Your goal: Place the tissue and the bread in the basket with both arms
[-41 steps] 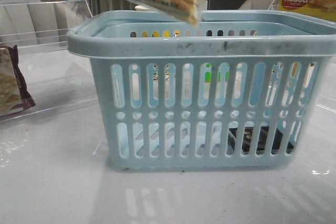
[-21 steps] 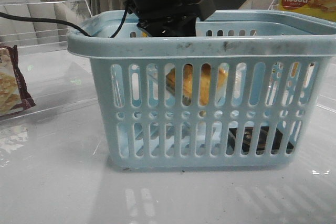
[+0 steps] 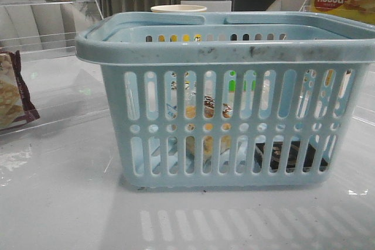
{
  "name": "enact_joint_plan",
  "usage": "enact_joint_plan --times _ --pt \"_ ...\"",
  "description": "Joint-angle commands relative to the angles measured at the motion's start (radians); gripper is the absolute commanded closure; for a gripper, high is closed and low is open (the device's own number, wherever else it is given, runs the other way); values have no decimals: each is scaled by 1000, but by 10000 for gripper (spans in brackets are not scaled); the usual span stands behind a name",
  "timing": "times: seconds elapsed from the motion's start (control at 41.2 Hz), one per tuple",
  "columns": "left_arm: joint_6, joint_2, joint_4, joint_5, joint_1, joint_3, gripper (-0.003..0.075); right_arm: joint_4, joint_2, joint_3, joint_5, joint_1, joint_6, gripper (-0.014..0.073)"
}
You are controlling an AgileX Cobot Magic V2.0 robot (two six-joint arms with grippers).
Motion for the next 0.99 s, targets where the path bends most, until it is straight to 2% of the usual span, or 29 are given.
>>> enact_joint_plan --times 0.0,0.315,0.704,0.971 --pt "2 -141 -20 -28 -6 9 298 -11 3 -26 -64 -2 -11 4" --pt "-4 -434 -8 -75 -6 276 298 -11 3 -26 -64 -2 -11 4" --pt "-192 -850 140 -231 -6 694 298 -11 3 -26 -64 -2 -11 4" --pt "-247 -1131 143 -297 -6 924 298 -11 3 -26 -64 -2 -11 4"
